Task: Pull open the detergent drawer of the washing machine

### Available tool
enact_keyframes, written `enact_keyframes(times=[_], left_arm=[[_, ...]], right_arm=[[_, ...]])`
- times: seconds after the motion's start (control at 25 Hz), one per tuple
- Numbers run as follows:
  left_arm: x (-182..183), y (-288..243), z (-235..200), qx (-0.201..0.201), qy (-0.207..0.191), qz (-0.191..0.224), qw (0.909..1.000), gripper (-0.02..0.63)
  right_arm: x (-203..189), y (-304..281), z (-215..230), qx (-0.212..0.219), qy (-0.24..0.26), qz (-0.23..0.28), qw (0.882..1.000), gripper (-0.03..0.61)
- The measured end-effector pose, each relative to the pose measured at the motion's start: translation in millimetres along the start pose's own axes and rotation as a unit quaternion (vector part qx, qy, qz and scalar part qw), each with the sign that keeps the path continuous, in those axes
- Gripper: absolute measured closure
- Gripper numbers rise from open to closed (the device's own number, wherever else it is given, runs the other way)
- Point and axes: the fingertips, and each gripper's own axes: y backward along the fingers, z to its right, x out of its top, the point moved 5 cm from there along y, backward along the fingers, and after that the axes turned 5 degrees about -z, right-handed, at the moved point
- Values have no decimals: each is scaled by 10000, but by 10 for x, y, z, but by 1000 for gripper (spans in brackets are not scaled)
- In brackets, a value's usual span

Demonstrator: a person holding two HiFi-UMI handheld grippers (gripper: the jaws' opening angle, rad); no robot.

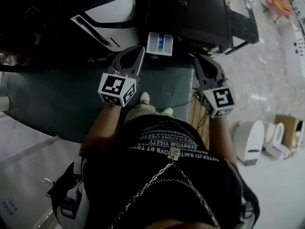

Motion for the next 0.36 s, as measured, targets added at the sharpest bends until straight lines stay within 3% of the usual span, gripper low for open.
enact_keyframes(times=[0.36], left_arm=[[84, -75, 186, -46, -72, 4, 10000, 611]], right_arm=[[-65, 87, 92, 84, -22, 45, 10000, 575]])
